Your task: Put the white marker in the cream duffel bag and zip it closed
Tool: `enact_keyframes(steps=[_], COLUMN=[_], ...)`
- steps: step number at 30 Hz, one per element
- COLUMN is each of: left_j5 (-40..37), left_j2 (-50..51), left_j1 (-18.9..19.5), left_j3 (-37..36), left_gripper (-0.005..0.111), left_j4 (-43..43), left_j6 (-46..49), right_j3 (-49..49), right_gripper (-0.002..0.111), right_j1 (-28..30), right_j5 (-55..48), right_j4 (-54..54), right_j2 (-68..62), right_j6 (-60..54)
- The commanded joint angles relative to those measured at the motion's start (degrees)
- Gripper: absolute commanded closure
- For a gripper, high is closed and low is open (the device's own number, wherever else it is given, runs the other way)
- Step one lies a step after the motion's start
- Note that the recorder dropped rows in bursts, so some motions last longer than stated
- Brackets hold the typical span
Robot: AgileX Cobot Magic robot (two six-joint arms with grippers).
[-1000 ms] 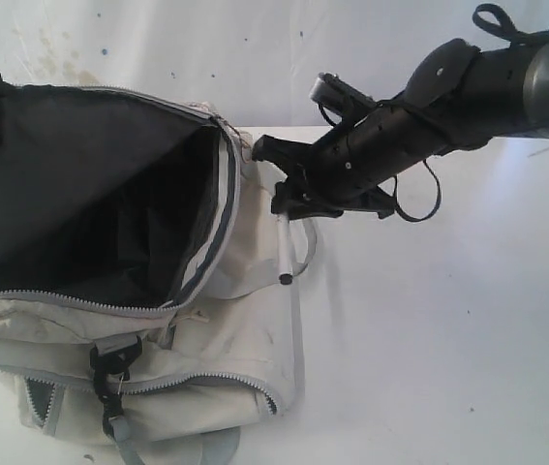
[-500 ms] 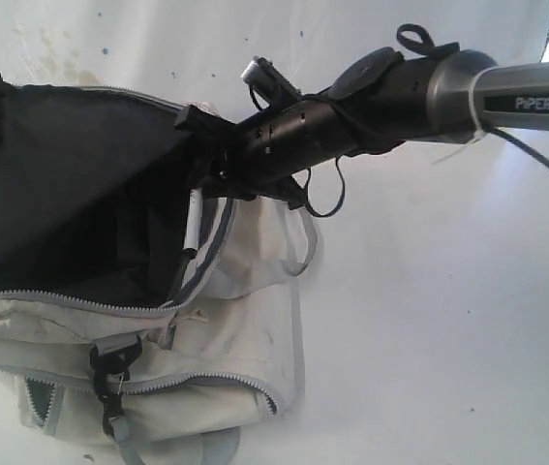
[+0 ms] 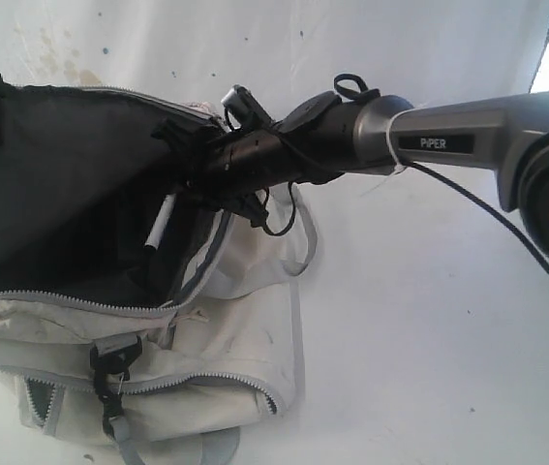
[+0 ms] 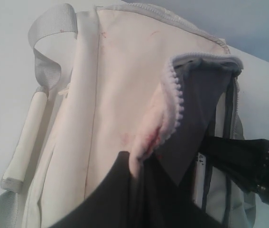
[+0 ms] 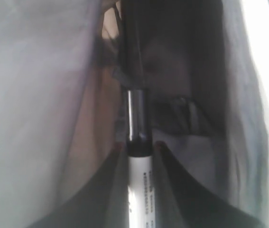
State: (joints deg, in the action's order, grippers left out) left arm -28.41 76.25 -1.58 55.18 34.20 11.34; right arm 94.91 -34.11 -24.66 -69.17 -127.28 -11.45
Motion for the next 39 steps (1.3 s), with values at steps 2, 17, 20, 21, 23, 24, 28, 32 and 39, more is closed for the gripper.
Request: enact_keyframes(steps=[2, 17, 20, 21, 23, 24, 28, 32, 39], left_j5=[0.3, 0.2, -1.1, -1.1, -1.5, -1.5, -3.0, -6.7, -14.7], left_j2=[-0.6, -0.6, -0.6, -0.6, -0.6, -0.6, -0.6, -0.6, -0.6], left_j1=[0.3, 0.3, 0.3, 0.3, 0.3, 0.3, 0.3, 0.2, 0.2], left_j3=[0.2, 0.2, 0.2, 0.2, 0.2, 0.2, 0.2, 0.2, 0.2], left_gripper=[0.106, 0.106, 0.106, 0.106, 0.105, 0.106, 0.105, 0.105, 0.101], left_j4=[0.4, 0.4, 0.4, 0.4, 0.5, 0.9, 8.4, 16.9, 18.8], left_j6=[0.1, 1.6, 4.1, 5.0, 8.1, 8.7, 18.9, 29.9, 41.5], right_j3=[1.9, 5.3, 5.3, 5.3, 5.3, 5.3, 5.3, 5.3, 5.3], right_gripper=[0.106, 0.039, 0.042, 0.044, 0.047, 0.048, 0.055, 0.058, 0.058], right_j1=[-0.8, -0.5, 0.7, 2.0, 4.9, 5.9, 10.2, 12.6, 15.3], right_j5=[3.0, -6.5, -13.7, -16.9, -24.5, -27.2, -36.6, -38.6, -42.2], right_j4=[-1.8, -1.7, 1.4, 4.0, 7.2, 7.8, 11.9, 19.2, 22.5], right_j2=[-1.6, -1.9, -0.7, -0.1, 0.9, 1.1, 3.1, 4.6, 5.1], right_j6=[-0.3, -0.5, -0.5, -0.5, -0.1, -0.1, -0.8, -0.2, -0.2])
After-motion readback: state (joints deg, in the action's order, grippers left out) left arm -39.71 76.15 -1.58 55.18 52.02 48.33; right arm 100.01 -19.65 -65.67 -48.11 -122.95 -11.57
